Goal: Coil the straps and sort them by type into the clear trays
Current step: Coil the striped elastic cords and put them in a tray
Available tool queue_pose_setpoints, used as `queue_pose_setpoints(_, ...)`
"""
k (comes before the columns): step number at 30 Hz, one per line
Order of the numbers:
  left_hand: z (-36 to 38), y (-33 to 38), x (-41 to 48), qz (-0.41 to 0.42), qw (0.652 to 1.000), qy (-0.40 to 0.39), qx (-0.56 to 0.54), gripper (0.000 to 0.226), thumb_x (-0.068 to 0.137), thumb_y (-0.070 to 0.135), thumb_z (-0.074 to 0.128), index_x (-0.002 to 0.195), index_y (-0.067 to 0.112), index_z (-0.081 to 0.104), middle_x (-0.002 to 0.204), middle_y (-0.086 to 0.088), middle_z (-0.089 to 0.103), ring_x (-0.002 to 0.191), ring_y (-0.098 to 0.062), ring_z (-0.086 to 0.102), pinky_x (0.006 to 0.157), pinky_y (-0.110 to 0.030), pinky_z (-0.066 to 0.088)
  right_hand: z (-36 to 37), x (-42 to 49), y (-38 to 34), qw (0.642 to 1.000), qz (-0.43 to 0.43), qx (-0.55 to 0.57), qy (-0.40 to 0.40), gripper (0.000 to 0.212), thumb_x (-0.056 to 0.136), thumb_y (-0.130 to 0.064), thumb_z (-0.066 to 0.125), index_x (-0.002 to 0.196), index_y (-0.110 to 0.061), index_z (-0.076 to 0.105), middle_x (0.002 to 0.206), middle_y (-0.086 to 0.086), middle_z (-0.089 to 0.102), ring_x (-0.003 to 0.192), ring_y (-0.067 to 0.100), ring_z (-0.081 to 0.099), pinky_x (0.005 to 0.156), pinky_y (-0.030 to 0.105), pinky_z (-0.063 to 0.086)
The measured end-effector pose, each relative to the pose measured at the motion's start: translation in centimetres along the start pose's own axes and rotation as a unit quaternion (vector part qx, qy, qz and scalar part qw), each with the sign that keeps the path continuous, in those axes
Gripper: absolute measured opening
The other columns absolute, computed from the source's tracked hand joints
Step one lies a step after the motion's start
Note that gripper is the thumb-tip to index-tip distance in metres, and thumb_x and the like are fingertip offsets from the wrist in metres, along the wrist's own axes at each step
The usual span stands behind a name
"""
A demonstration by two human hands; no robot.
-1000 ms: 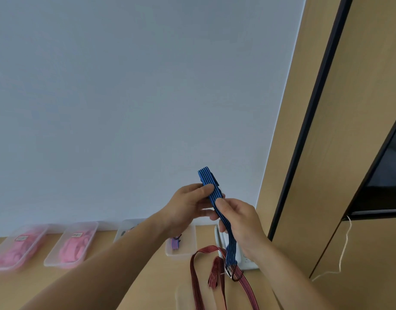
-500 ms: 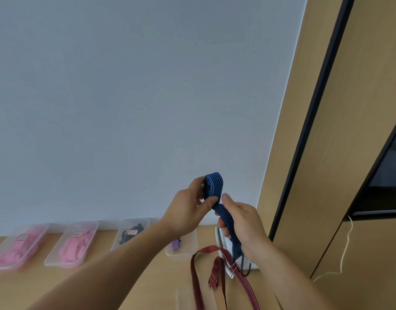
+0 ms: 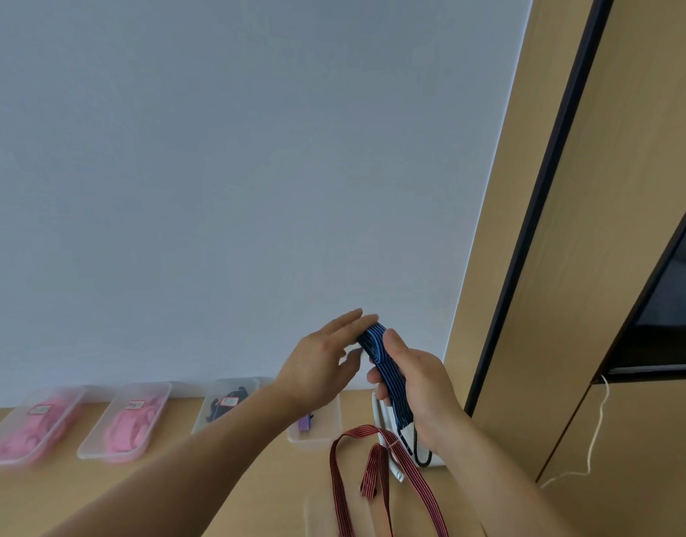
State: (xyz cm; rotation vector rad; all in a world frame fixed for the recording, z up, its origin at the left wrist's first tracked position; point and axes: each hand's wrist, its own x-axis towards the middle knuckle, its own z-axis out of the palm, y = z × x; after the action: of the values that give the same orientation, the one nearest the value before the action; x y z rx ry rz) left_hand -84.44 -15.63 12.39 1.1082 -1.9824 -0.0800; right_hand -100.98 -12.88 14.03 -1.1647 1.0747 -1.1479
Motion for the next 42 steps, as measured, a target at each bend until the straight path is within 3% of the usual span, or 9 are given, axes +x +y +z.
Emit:
queue_pose_setpoints(2,-0.4,0.6,0.2,-0.174,0.959,-0.045,-0.218,0.064,0.094,0.008,0.056,0.150,0.031,0.035,0.139,0.009,0.054,0.110,-0.004,0.065,0.085,-0.017,0.053,-0.3,0.0,-0.3,1.000,-0.018,-0.003,-0.004,0.064,0.075,-0.063,0.056,0.096,-0.004,0.069,0.074,0.007,0.072,0.056,0.015,0.060,0.056,0.029,0.048)
queue_pose_setpoints(5,-1.7,1.5,1.3,-0.342,0.805,-0.136,-0.465,0.044,0.096,0.038,0.048,0.133,0.016,0.057,0.119,-0.006,0.069,0.104,-0.019,0.069,0.094,-0.038,0.053,-0.4,0.0,-0.3,0.999,-0.038,-0.017,-0.012,0.062,0.078,-0.061,0.056,0.096,-0.003,0.068,0.075,0.007,0.073,0.058,0.016,0.061,0.059,0.030,0.049)
queue_pose_setpoints(8,-2.2,2.4,1.6,-0.303,0.798,-0.175,-0.490,0.037,0.092,0.043,0.054,0.103,0.010,0.066,0.094,-0.013,0.067,0.088,-0.026,0.062,0.087,-0.038,0.052,-0.2,-0.1,-0.1,0.998,-0.057,-0.031,-0.021,0.059,0.076,-0.061,0.059,0.095,-0.006,0.069,0.076,0.007,0.073,0.063,0.018,0.065,0.063,0.028,0.053)
queue_pose_setpoints(12,-2.2,2.5,1.9,-0.297,0.772,-0.103,-0.553,0.032,0.085,0.022,0.064,0.111,0.003,0.065,0.111,-0.020,0.069,0.093,-0.030,0.068,0.081,-0.040,0.058,-0.5,-0.1,0.0,0.998,-0.047,-0.033,-0.026,0.052,0.073,-0.061,0.061,0.097,-0.015,0.071,0.088,0.006,0.075,0.081,0.020,0.071,0.073,0.034,0.057)
queue_pose_setpoints(17,-1.9,2.4,2.2,-0.305,0.801,-0.050,-0.513,0.044,0.080,0.021,0.067,0.118,0.000,0.062,0.115,-0.023,0.068,0.100,-0.037,0.068,0.095,-0.051,0.053,-0.2,-0.3,-0.1,0.998,0.015,-0.019,-0.053,0.042,0.089,-0.048,0.060,0.113,-0.013,0.063,0.107,0.015,0.069,0.078,0.031,0.072,0.059,0.039,0.055)
queue_pose_setpoints(22,-1.8,1.9,2.2,-0.293,0.813,-0.028,-0.502,0.051,0.082,0.019,0.071,0.128,0.003,0.056,0.112,-0.014,0.072,0.100,-0.036,0.071,0.091,-0.047,0.057,-0.5,-0.3,0.0,0.993,0.040,-0.087,-0.063,0.030,0.098,-0.032,0.057,0.107,-0.004,0.061,0.082,0.016,0.074,0.061,0.026,0.065,0.059,0.037,0.050)
queue_pose_setpoints(26,-1.8,1.5,1.9,-0.266,0.860,-0.026,-0.434,0.052,0.088,0.016,0.072,0.135,0.013,0.050,0.122,-0.004,0.070,0.103,-0.026,0.071,0.087,-0.047,0.058,-0.7,-0.2,-0.2,0.992,0.029,-0.110,-0.060,0.027,0.101,-0.028,0.051,0.099,-0.004,0.064,0.082,0.011,0.076,0.067,0.025,0.071,0.063,0.028,0.054)
queue_pose_setpoints(35,-1.3,1.5,0.8,-0.090,0.979,-0.018,-0.181,0.054,0.090,0.008,0.066,0.127,0.043,0.047,0.124,0.027,0.058,0.115,0.007,0.056,0.086,-0.015,0.052,-0.4,0.3,-1.3,0.995,0.075,-0.007,-0.060,0.023,0.094,-0.013,0.052,0.096,0.004,0.067,0.076,0.018,0.073,0.052,0.018,0.060,0.054,0.027,0.045)
queue_pose_setpoints(42,-2.2,1.0,0.5,0.008,0.990,-0.078,-0.113,0.061,0.089,0.005,0.058,0.140,0.035,0.042,0.155,0.007,0.039,0.141,-0.005,0.037,0.112,-0.027,0.038,-0.2,0.6,-1.2,0.994,0.085,0.051,-0.048,0.068,0.091,-0.063,0.046,0.097,0.001,0.070,0.079,0.020,0.072,0.058,0.022,0.062,0.061,0.033,0.046)
